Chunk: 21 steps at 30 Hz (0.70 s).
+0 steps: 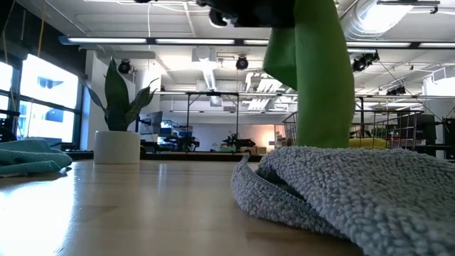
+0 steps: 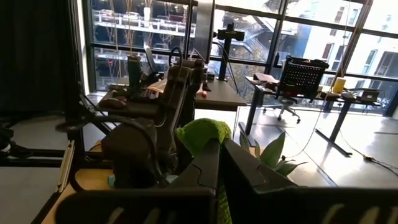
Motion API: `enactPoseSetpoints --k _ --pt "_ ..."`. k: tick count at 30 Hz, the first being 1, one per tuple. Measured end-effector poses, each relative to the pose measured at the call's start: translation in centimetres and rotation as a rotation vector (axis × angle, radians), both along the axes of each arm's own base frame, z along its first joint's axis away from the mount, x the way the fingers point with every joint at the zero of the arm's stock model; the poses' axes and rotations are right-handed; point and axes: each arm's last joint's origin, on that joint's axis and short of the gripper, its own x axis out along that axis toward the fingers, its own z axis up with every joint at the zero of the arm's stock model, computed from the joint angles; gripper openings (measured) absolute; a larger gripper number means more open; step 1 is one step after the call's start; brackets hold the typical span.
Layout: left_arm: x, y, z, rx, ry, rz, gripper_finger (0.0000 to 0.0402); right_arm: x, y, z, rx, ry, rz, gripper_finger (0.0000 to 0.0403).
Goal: Fold microfiber towels
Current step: Fold the green towel
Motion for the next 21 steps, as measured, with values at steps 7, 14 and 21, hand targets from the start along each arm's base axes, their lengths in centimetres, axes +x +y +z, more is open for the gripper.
enactPoseSetpoints --k 7,14,21 --pt "-0.2 -0.3 -0.4 0.024 0.047 0.064 0.0133 0.0 0.0 0.0 -0.007 0.004 0.000 0.0000" --pt "0.2 -1.4 -0.8 -0.126 0.017 -0.255 0.0133 0.0 0.0 0.0 -0.008 0.004 0.000 0.0000" --pt "0.1 -2.4 -0.8 -0.136 0.016 -0.299 0.0133 0.0 0.0 0.0 -0.007 0.001 -0.005 0.0000"
